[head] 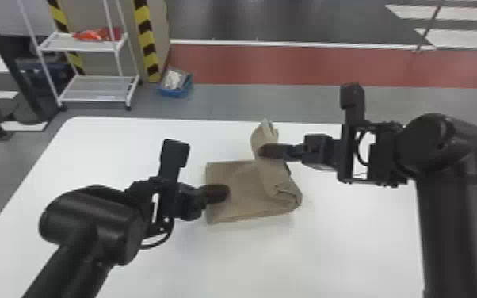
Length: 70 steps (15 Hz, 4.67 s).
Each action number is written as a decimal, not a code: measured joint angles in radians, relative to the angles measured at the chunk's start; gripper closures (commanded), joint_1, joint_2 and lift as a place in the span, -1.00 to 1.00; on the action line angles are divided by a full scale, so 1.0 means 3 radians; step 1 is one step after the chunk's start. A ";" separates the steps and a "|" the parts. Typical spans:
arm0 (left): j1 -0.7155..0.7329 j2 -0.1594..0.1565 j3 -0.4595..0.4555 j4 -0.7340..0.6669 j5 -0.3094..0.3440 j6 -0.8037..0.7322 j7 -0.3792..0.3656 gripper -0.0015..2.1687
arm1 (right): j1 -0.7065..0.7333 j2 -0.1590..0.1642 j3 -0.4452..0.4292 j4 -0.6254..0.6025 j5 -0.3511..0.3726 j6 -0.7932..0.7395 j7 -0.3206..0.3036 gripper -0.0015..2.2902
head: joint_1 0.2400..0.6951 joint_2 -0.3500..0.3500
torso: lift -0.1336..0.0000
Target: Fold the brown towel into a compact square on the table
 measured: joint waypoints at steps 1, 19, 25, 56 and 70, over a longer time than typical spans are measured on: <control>0.0005 -0.0001 -0.0002 0.0000 0.0008 -0.0014 0.0000 0.70 | 0.0012 0.0000 0.0027 0.0062 0.0000 -0.0088 -0.0003 -0.02 | 1.00 -0.06 | -0.86; 0.0090 -0.0063 -0.0085 -0.0037 0.0048 -0.0117 0.0022 0.70 | 0.0192 0.0000 0.0346 0.0295 -0.0215 -0.0460 -0.0075 -0.98 | 1.00 -0.01 | -0.86; 0.0168 -0.0039 -0.0022 -0.0153 0.0049 -0.0108 0.0020 0.70 | 0.0569 0.0000 0.0088 -0.0331 -0.0487 -0.0437 -0.0081 -0.96 | 1.00 -0.03 | -0.86; 0.0541 0.0350 0.0901 -0.0708 0.0142 -0.0942 0.0168 0.15 | 0.1995 -0.0210 -0.0389 -0.1663 -0.0762 -0.0366 0.0087 0.76 | 1.00 0.27 | -0.86; 0.0608 0.0385 0.0972 -0.0686 0.0262 -0.1050 0.0107 0.15 | 0.1918 -0.0189 0.0051 -0.1316 -0.0145 -0.0835 -0.0028 0.76 | 1.00 0.33 | -0.86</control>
